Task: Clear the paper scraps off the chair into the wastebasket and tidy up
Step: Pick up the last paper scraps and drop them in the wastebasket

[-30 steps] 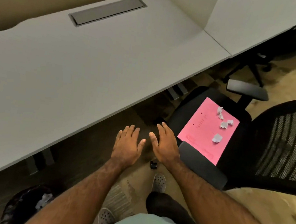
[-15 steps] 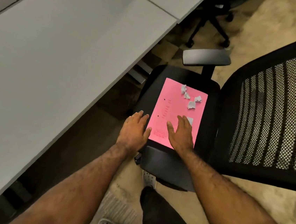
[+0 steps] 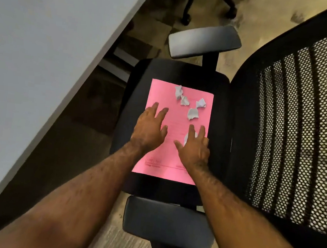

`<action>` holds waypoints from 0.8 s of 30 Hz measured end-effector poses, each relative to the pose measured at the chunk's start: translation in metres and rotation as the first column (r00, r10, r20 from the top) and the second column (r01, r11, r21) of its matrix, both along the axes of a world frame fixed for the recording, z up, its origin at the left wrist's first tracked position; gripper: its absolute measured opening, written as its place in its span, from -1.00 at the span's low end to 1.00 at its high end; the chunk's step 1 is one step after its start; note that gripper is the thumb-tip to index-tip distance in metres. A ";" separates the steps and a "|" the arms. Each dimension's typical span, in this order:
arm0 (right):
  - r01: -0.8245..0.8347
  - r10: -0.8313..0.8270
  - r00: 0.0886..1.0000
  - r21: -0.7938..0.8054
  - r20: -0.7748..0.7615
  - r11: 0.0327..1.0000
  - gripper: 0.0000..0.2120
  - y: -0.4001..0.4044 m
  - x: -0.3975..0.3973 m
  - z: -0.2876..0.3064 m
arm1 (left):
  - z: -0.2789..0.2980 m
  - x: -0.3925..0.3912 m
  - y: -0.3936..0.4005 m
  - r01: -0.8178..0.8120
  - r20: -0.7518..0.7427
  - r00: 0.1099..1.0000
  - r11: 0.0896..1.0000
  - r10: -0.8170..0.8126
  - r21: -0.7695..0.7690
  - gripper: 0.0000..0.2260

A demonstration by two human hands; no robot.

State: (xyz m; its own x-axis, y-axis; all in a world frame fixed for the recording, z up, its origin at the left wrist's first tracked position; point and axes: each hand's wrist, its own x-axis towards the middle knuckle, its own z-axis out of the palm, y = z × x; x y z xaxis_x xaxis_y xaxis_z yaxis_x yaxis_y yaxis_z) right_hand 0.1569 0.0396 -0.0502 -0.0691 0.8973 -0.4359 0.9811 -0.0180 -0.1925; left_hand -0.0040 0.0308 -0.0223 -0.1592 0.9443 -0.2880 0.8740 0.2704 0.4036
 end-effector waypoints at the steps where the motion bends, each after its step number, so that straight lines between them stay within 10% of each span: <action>1: -0.017 0.017 1.000 -0.005 0.017 1.000 -0.25 0.002 0.000 -0.006 | -0.006 0.003 0.011 0.009 -0.011 1.000 1.000 -0.009 -0.011 -0.45; 15: 0.043 0.048 0.958 0.306 -0.283 0.951 -0.92 0.010 0.022 -0.049 | -0.075 0.021 0.114 0.380 -0.264 0.891 0.925 -0.369 -0.011 -0.55; 24: 0.418 -0.200 0.867 0.448 -0.457 0.790 -0.62 0.096 0.010 -0.049 | -0.083 0.009 0.075 0.444 -0.266 0.877 0.886 -0.400 0.135 -0.67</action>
